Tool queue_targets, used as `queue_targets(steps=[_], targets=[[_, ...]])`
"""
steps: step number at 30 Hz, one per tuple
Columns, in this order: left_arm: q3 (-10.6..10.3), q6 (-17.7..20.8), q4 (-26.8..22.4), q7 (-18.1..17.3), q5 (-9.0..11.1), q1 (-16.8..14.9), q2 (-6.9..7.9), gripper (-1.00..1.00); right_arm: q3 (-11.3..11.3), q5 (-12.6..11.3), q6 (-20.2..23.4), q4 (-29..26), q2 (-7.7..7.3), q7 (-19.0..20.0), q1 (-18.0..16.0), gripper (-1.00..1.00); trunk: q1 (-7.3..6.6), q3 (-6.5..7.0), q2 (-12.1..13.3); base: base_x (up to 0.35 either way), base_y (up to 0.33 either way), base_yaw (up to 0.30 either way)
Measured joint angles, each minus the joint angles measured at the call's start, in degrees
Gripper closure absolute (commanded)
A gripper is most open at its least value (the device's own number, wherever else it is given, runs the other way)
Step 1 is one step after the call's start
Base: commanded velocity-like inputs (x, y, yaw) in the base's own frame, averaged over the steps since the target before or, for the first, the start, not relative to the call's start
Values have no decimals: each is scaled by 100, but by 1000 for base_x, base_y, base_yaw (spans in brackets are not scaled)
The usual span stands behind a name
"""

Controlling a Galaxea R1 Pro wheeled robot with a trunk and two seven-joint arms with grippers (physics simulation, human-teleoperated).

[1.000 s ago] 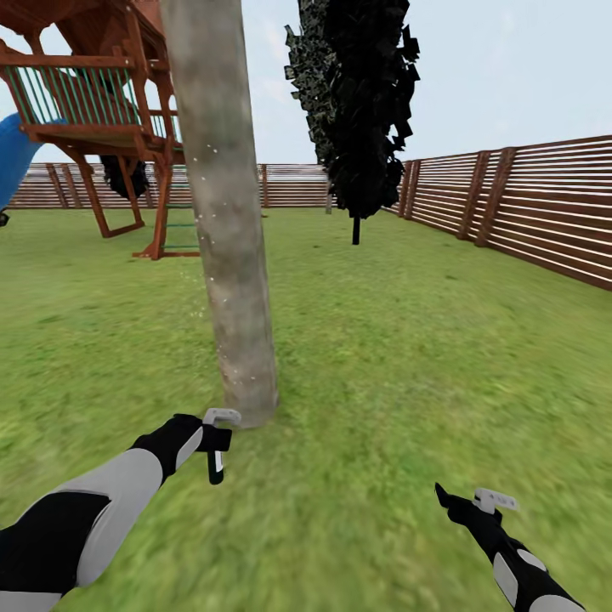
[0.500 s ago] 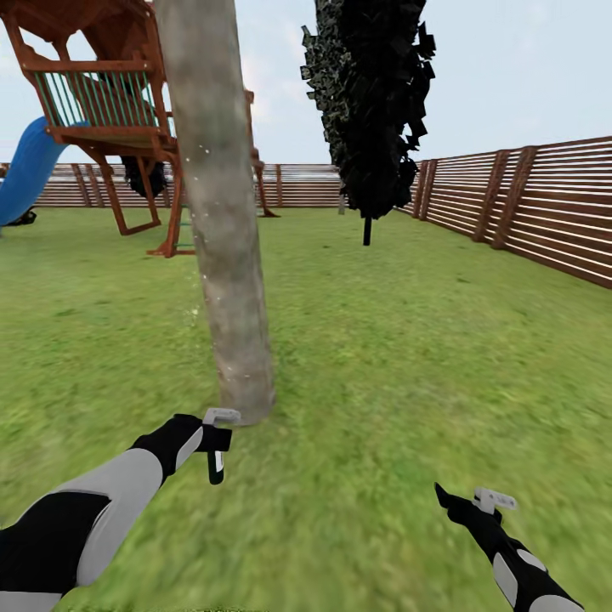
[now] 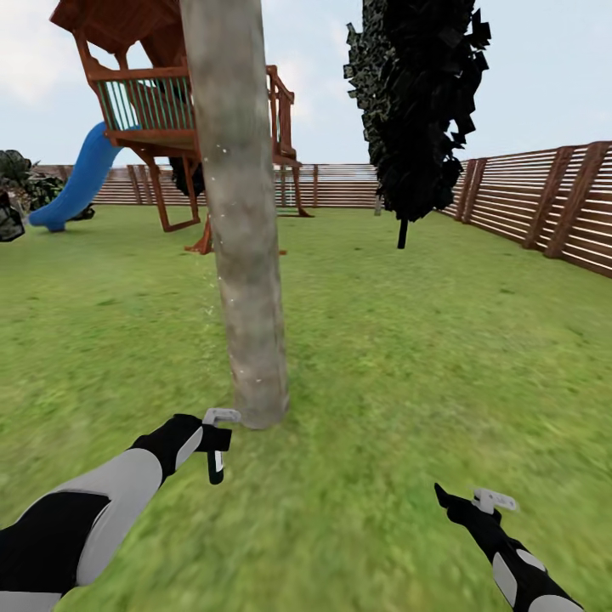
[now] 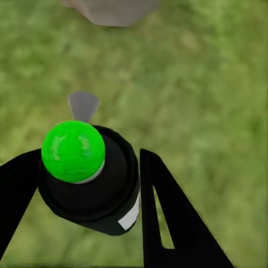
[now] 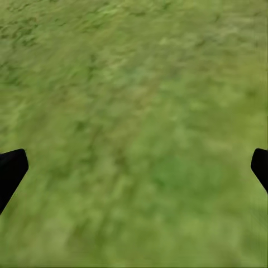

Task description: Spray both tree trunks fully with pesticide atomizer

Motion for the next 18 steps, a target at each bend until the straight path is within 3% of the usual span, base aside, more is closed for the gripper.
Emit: queue_targets(steps=[5,10,13,15,17,18], targets=[[0,2,0,0,-2,0,-3,100,0,0,0,0,3,0,0,-100,0,0,0,8,-36,252],[-3,-23,68,0,-11,1,-7,100,-7,-3,1,-3,-21,0,0,-100,0,0,0,24,-89,28],[-7,-240,181,0,-20,0,-7,100,-8,-5,1,-3,-30,0,0,-100,0,0,0,2,-6,2],[4,-257,10,-5,-22,-2,-7,100,-9,-8,1,-3,-29,0,0,-100,0,1,0,0,-1,-45],[10,8,-412,-22,-24,-12,-2,100,-8,-9,1,-7,-31,4,0,-100,-1,6,0,0,0,-185],[11,598,-808,-31,-13,-27,-78,100,-8,-14,3,-8,-32,2,0,-100,-1,11,-1,0,0,-222]])
